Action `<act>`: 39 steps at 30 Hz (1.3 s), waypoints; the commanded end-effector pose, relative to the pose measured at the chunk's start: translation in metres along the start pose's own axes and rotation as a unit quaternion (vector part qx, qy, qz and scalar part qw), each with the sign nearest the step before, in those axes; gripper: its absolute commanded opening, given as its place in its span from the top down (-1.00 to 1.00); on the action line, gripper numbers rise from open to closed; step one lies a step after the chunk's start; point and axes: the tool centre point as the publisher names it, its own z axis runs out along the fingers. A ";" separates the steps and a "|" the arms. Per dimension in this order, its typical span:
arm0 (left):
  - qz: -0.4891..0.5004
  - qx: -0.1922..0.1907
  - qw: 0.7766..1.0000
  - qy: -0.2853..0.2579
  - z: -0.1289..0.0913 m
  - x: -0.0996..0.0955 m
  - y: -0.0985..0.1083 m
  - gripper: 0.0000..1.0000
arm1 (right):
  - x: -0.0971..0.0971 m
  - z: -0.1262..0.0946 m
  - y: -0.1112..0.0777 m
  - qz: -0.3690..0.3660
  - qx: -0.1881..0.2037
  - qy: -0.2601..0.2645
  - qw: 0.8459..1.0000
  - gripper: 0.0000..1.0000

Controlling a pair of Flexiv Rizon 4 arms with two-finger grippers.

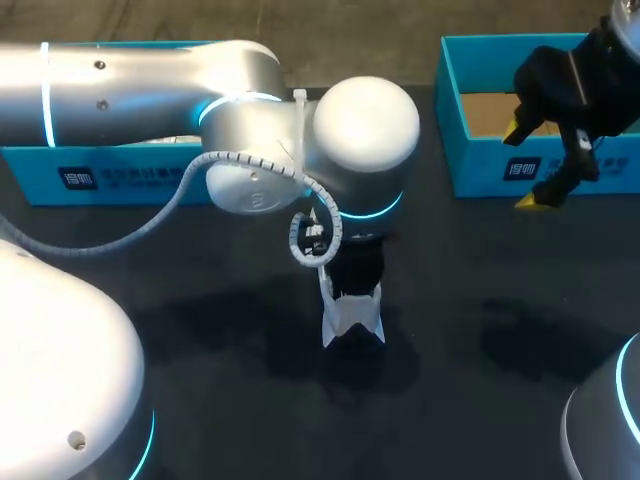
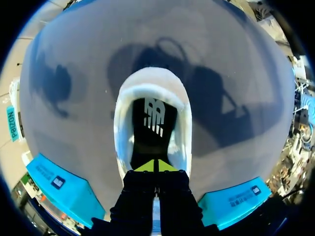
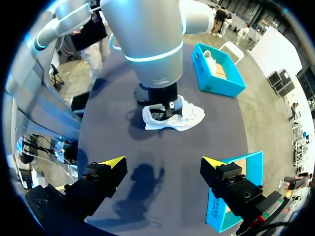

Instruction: Take the shoe out of the shoebox, open the shoe tongue, remove and reinsert the insole, then place the shoe into the shoebox

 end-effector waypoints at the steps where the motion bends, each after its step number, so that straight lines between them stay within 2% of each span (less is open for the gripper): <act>1: -0.001 0.006 1.000 0.014 0.006 -0.002 0.001 -0.95 | -0.003 0.001 0.003 0.001 0.003 0.003 1.000 -1.00; 2: -0.002 0.011 1.000 0.017 0.008 -0.001 0.001 -1.00 | -0.003 0.001 0.003 0.001 0.003 0.003 1.000 -1.00; 11: -0.010 0.022 0.999 0.022 0.014 -0.001 -0.001 -1.00 | -0.003 0.001 0.003 0.001 0.003 0.003 1.000 -1.00; 24: -0.016 0.024 0.999 0.020 0.009 0.005 0.006 -1.00 | -0.003 0.001 0.003 0.001 0.003 0.003 1.000 -1.00; 34: -0.021 0.015 1.000 0.011 -0.004 0.008 0.022 -1.00 | -0.003 0.001 0.003 0.001 0.003 0.003 1.000 -1.00; 39: -0.028 0.010 1.000 0.007 -0.010 0.009 0.036 -1.00 | -0.003 0.001 0.003 0.001 0.003 0.003 1.000 -1.00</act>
